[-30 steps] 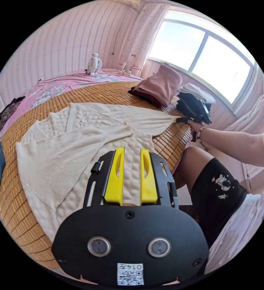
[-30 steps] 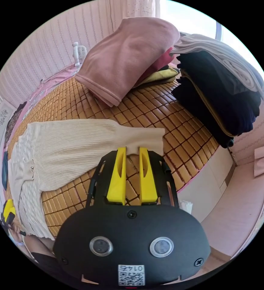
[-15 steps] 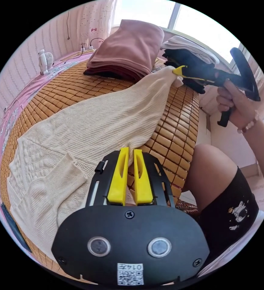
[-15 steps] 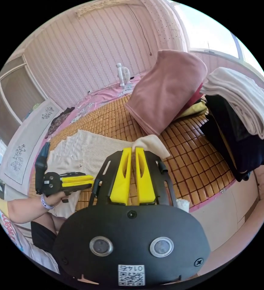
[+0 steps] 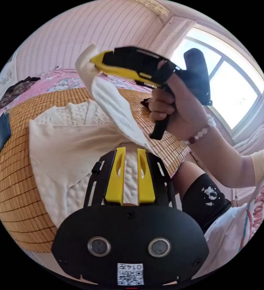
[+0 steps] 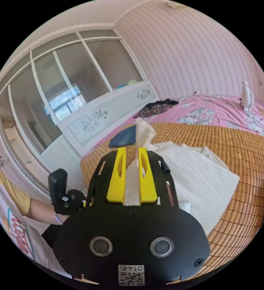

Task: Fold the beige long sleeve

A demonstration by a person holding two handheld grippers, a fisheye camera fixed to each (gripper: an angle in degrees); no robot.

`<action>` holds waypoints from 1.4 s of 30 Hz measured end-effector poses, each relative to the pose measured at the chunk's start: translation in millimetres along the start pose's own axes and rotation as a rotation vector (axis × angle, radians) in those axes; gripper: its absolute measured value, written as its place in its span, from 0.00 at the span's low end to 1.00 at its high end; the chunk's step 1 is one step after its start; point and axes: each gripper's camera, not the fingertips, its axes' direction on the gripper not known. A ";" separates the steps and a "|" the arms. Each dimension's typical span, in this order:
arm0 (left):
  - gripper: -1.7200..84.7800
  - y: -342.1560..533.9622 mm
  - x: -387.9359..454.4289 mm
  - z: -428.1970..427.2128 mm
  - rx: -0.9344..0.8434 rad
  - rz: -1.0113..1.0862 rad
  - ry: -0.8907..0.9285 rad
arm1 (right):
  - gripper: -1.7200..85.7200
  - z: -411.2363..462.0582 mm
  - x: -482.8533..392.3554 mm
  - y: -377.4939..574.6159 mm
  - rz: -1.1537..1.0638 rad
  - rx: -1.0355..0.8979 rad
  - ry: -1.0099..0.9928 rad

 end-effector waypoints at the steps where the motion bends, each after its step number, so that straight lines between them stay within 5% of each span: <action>1: 0.09 6.1 -10.9 -9.2 -0.004 -0.023 -0.035 | 0.10 29.6 -1.2 8.6 0.007 -0.113 -0.001; 7: 0.09 24.7 -99.5 -47.5 -0.057 -0.245 -0.168 | 0.10 38.6 9.9 54.1 -0.017 -0.290 0.129; 15: 0.12 -68.1 -127.0 8.2 -0.074 -0.306 -0.188 | 0.08 -1.2 45.0 71.9 0.119 -0.305 0.219; 20: 0.06 -93.9 -109.7 21.9 -0.190 -0.221 -0.277 | 0.08 -8.5 47.6 78.5 0.138 -0.305 0.245; 26: 0.01 -104.2 -81.3 -42.7 -0.025 -0.094 -0.277 | 0.08 -19.7 52.9 80.9 0.149 -0.280 0.252; 31: 0.01 -105.5 -106.9 -43.7 -0.048 -0.163 -0.307 | 0.09 -19.6 63.4 74.5 0.163 -0.279 0.281; 33: 0.02 -104.0 -124.1 -18.6 -0.206 -0.201 -0.288 | 0.09 -18.4 68.8 70.1 0.168 -0.284 0.295; 42: 0.10 -148.0 -160.4 -71.9 -0.121 -0.246 -0.226 | 0.15 -22.6 146.3 19.5 0.261 -0.192 0.438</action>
